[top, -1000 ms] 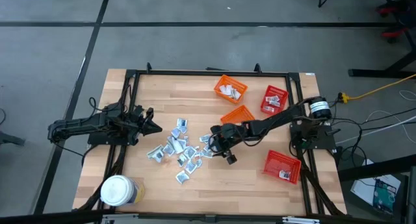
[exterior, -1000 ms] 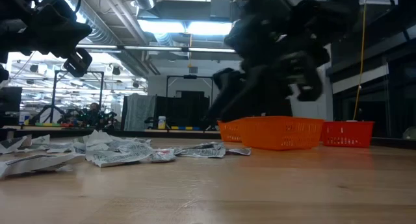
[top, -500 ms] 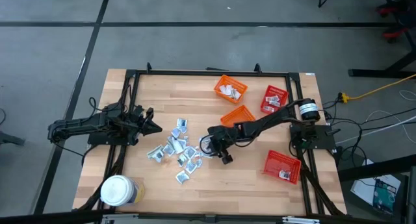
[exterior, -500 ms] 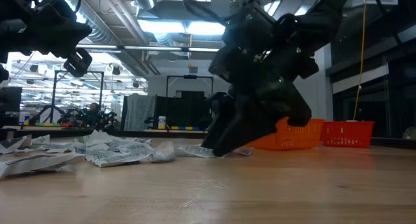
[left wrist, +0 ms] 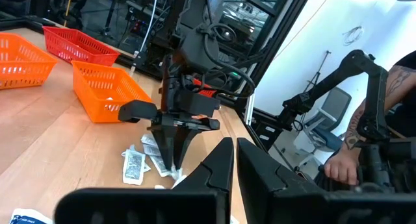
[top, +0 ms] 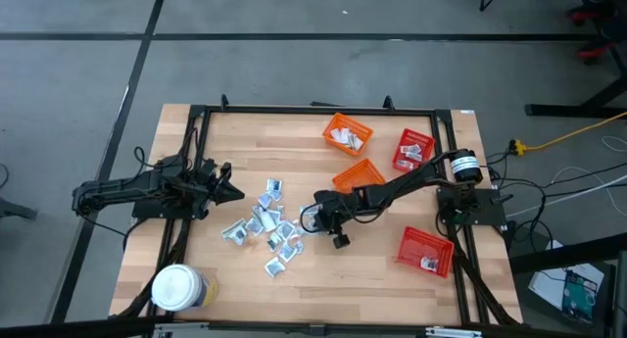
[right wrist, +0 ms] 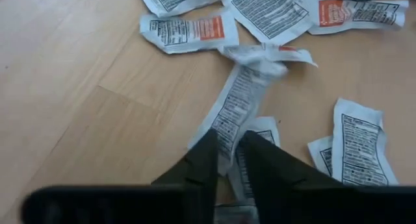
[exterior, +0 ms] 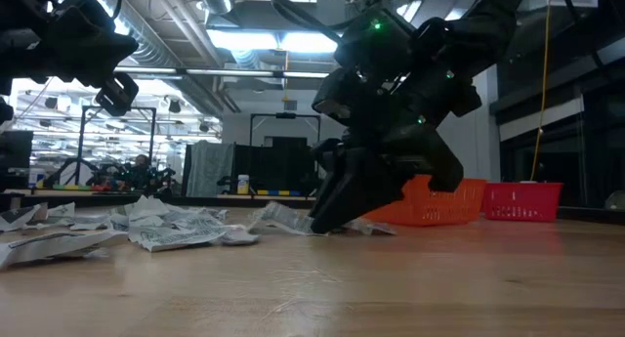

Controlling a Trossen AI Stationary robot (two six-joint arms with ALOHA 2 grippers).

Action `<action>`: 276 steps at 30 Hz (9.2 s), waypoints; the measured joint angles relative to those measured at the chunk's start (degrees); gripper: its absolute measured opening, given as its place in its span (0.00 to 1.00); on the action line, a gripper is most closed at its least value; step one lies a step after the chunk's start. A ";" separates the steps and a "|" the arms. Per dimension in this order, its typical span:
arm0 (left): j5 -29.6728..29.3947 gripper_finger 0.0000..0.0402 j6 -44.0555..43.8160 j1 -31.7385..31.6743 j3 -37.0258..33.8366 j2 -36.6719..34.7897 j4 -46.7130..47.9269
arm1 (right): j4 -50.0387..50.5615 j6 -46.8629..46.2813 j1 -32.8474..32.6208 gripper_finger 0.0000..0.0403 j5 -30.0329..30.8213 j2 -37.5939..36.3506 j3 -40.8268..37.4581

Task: Pick & Place First Aid Supplies
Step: Put the orange ointment pack into the top red bin

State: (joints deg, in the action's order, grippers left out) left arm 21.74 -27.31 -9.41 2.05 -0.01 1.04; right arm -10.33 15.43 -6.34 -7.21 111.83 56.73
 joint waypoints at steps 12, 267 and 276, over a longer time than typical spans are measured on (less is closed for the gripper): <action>0.00 0.04 0.00 -0.02 0.01 0.00 0.00 | 1.59 -5.94 0.21 0.05 -1.69 0.03 1.50; 0.02 0.04 0.00 -0.02 0.00 0.24 0.01 | 16.14 -42.54 6.17 0.00 -8.58 4.22 43.66; 0.01 0.04 0.00 -0.02 0.01 0.25 0.00 | 11.28 -24.91 8.31 0.00 -4.50 4.09 56.39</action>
State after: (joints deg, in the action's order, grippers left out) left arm 21.75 -27.31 -9.43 2.06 0.23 1.04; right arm 0.95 -9.47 1.98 -11.71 115.92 113.12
